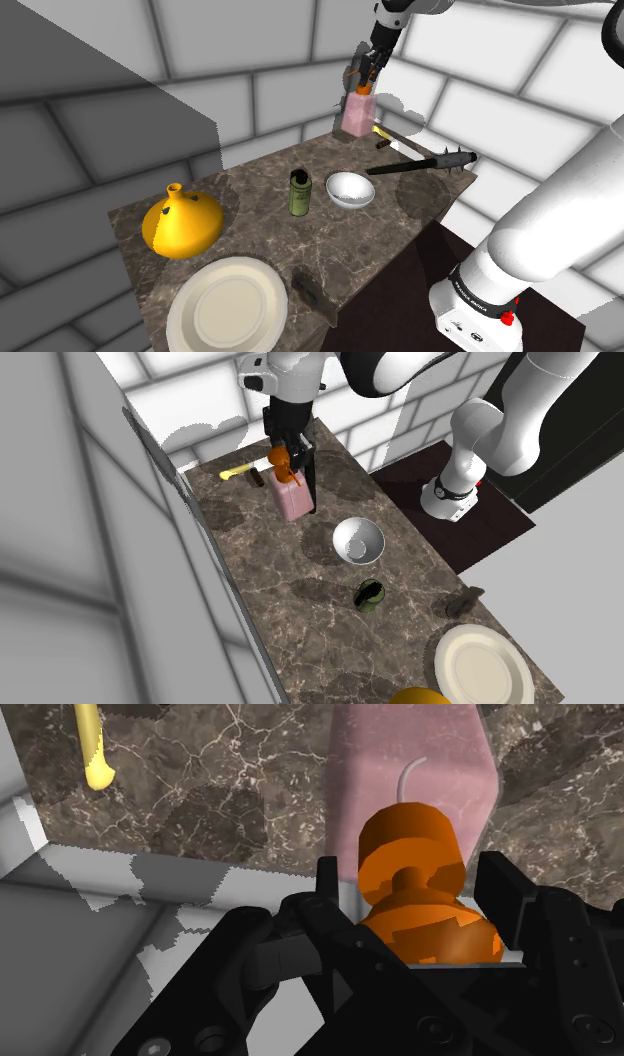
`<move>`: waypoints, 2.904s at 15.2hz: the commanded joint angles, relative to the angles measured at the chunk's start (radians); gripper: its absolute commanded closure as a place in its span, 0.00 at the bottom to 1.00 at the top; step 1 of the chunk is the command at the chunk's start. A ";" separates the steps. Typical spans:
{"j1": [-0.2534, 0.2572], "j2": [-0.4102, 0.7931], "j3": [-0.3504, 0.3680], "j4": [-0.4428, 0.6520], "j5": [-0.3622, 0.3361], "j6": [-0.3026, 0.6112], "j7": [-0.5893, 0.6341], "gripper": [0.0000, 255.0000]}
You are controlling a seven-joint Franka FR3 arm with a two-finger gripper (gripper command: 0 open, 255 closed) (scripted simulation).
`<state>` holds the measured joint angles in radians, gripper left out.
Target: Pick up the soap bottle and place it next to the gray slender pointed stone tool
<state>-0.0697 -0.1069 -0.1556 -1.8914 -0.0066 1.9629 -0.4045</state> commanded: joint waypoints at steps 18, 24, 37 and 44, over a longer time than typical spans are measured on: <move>0.000 0.044 -0.001 0.309 0.007 -0.266 -0.003 1.00; -0.001 0.074 -0.003 0.419 0.013 -0.347 -0.006 1.00; 0.094 -0.281 0.168 0.053 -0.024 -0.339 0.259 1.00; 0.139 -0.409 0.277 -0.046 0.006 -0.372 0.404 1.00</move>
<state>0.0618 -0.4999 0.1019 -1.9262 -0.0065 1.5970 -0.0270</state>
